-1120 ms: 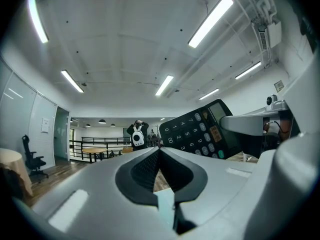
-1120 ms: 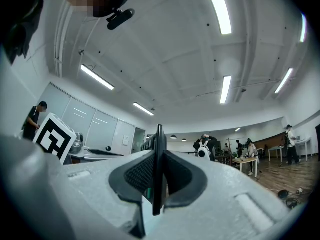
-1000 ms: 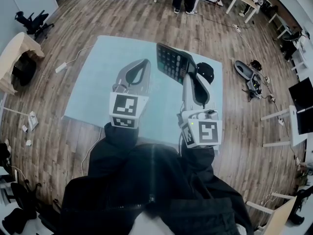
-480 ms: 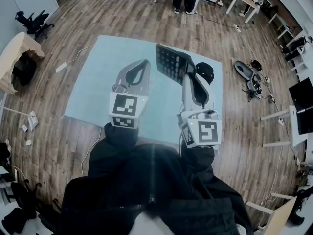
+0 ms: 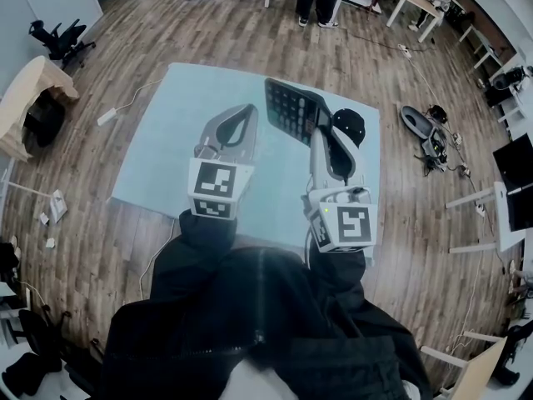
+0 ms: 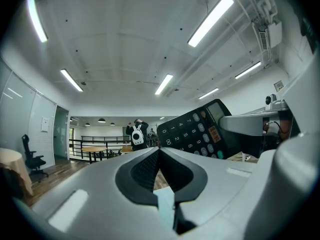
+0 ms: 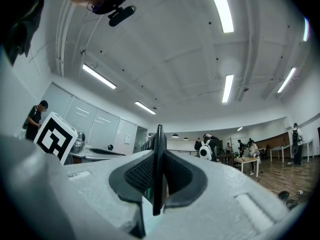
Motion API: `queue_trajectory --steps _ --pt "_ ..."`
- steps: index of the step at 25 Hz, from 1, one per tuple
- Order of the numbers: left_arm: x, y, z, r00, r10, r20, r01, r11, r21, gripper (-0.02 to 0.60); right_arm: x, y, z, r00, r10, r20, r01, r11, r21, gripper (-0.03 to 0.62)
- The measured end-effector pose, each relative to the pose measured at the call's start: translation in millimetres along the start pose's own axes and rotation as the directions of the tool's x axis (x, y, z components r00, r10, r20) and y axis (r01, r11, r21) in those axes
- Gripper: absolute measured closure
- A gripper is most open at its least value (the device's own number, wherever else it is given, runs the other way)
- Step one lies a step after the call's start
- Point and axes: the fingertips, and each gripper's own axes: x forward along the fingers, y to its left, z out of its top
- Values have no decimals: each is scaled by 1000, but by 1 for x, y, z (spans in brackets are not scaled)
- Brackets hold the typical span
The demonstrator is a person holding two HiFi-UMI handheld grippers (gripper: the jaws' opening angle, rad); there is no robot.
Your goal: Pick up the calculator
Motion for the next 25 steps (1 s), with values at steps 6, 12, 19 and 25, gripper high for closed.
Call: queue_trajectory --steps 6,12,19,25 --pt "0 -3 -1 1000 -1 -8 1 1000 10 583 -2 -2 -1 1000 2 4 -2 1000 5 548" --pt "0 -1 0 1000 4 -12 -4 1000 13 583 2 -1 -3 1000 6 -5 -6 1000 6 549" --pt "0 1 -4 1000 3 -17 -2 1000 7 583 4 0 -6 1000 0 -13 0 1000 -3 549" --pt "2 0 -5 1000 3 -19 -3 1000 5 583 2 -3 -10 1000 -4 -18 4 1000 4 549"
